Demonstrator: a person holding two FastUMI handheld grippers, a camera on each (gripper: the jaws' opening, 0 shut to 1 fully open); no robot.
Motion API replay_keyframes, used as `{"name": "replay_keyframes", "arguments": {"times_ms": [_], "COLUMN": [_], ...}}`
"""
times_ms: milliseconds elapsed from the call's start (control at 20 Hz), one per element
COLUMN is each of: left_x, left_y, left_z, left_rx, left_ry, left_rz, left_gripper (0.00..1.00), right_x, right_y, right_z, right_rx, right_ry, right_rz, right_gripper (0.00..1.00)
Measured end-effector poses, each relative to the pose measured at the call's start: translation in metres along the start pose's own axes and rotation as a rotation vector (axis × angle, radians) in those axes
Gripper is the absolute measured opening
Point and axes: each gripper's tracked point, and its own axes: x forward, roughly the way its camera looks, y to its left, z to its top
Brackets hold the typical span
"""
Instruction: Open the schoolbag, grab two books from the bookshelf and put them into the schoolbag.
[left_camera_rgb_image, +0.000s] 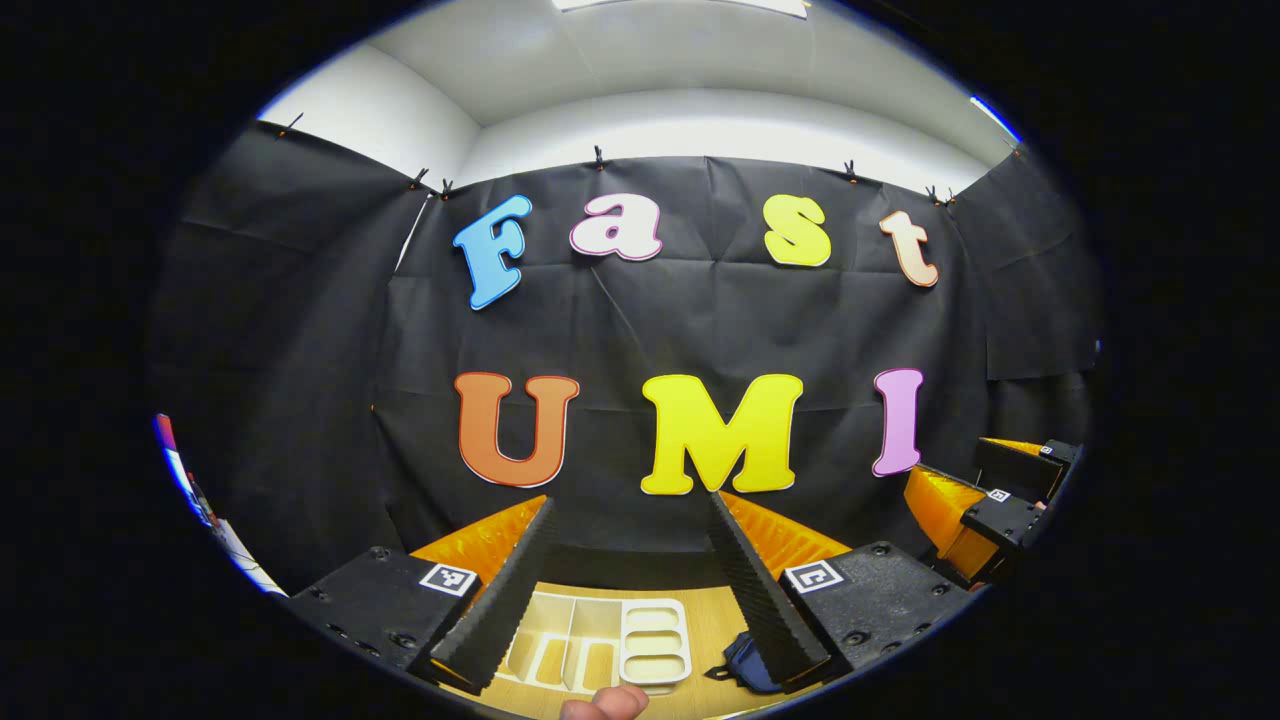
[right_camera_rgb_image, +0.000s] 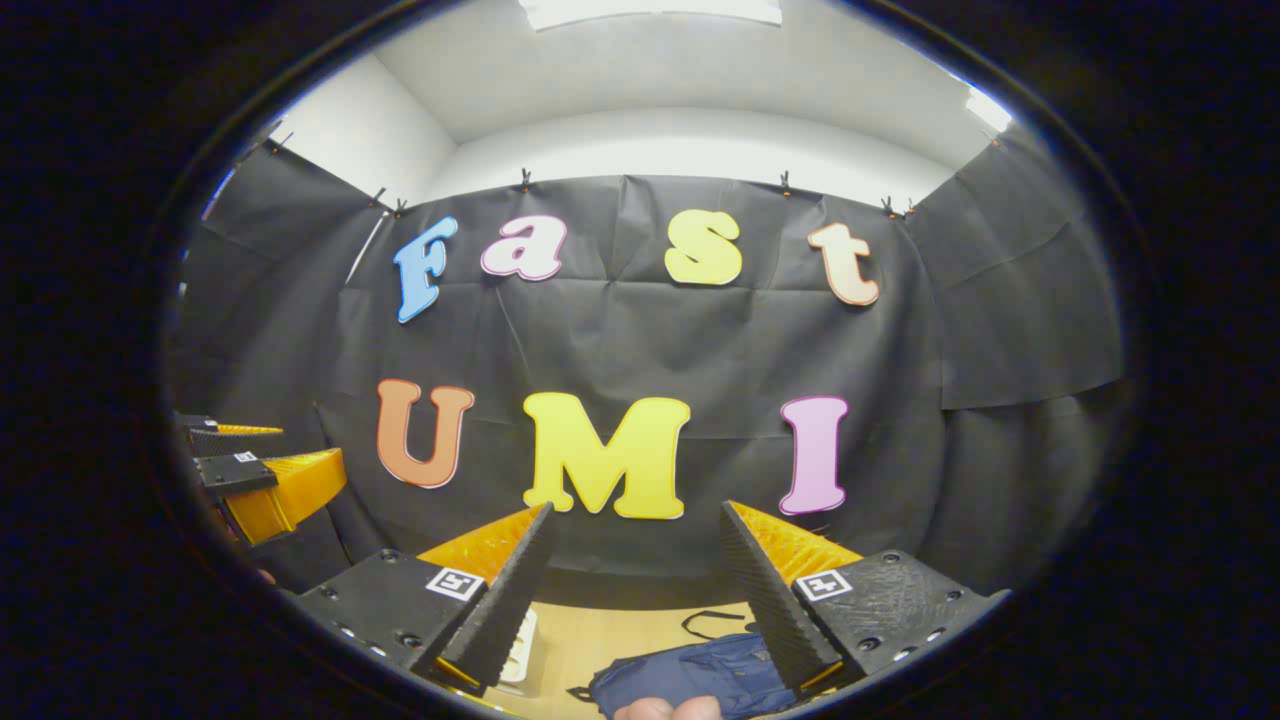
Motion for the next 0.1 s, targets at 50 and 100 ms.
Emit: {"name": "replay_keyframes", "arguments": {"times_ms": [50,100], "left_x": [0.0017,0.0021], "left_y": [0.0012,0.0024], "left_z": [-0.0014,-0.0028], "left_rx": [0.008,0.017], "left_ry": [0.005,0.006], "left_rz": [0.003,0.002], "left_gripper": [0.96,0.96], "right_x": [-0.0015,-0.0028], "right_y": [-0.0010,-0.0023], "right_z": [-0.0006,-0.0003], "right_rx": [0.002,0.001], "right_ry": [0.001,-0.001], "right_rz": [-0.002,-0.004], "right_gripper": [0.97,0.97]}}
